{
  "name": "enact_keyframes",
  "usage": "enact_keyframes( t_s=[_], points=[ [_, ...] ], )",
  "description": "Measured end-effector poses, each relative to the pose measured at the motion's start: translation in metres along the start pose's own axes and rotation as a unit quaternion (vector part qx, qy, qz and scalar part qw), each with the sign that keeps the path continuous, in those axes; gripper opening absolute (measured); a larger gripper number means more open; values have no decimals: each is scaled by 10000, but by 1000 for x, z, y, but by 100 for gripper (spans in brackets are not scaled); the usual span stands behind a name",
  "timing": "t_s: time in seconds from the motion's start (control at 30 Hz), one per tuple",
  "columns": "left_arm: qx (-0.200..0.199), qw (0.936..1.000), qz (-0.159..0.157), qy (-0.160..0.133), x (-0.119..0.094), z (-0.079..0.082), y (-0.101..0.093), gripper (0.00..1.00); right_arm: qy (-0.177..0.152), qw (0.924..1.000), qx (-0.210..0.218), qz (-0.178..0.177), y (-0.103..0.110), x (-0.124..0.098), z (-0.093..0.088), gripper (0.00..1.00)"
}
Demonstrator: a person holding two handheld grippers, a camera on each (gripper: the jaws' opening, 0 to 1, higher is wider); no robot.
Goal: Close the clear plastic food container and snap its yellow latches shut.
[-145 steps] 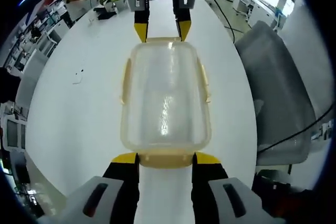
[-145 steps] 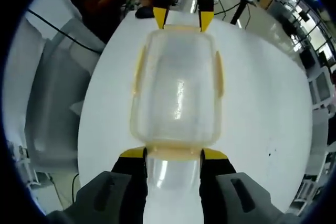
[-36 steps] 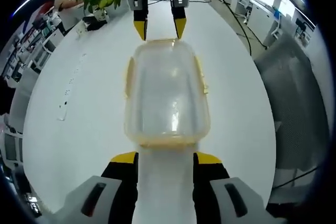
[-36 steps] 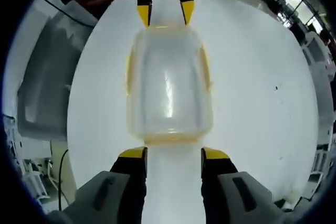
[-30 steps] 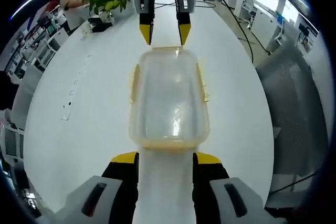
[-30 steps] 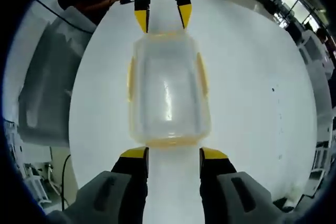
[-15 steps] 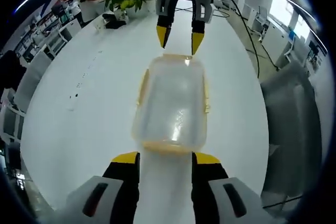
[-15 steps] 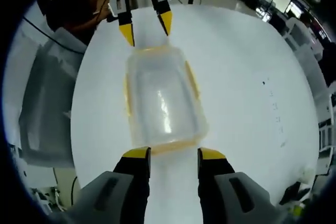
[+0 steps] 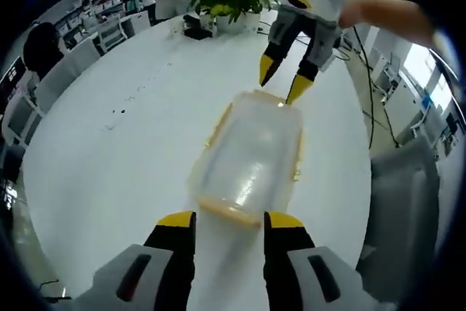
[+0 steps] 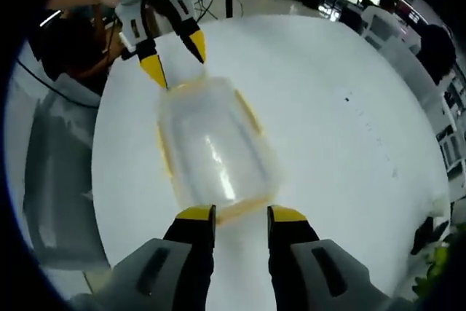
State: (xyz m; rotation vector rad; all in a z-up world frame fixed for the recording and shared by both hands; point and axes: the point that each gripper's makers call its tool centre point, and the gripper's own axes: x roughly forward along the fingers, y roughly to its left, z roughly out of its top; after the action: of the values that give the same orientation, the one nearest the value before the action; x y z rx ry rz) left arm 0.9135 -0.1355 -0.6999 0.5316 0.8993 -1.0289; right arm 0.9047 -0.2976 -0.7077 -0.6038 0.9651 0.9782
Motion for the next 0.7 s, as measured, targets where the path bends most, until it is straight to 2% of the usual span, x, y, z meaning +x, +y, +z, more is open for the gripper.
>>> enact_keyframes(
  t_s=[0.1,0.2,0.33,0.47,0.6,0.7],
  points=[
    [-462,9988,70,-118,1,-1,1,29,-130,9994,277,-145,-1,0,2,24],
    [-615,9977,199,-183,2,-2,3,28,-308,9980,506,-216,0,0,6,24],
    [-1094,9932,209,-345,6,-3,-1,27,-408,9965,661,-303,2,2,4,23],
    [-1104,9925,337,-391,7,-4,0,25,-528,9945,840,-336,3,4,4,21],
    [-1507,9869,311,-479,7,-4,-3,25,-666,9915,1052,-377,2,5,5,21],
    [-1597,9851,385,-509,6,-5,-4,24,-783,9880,1273,-390,1,5,6,21]
  ],
)
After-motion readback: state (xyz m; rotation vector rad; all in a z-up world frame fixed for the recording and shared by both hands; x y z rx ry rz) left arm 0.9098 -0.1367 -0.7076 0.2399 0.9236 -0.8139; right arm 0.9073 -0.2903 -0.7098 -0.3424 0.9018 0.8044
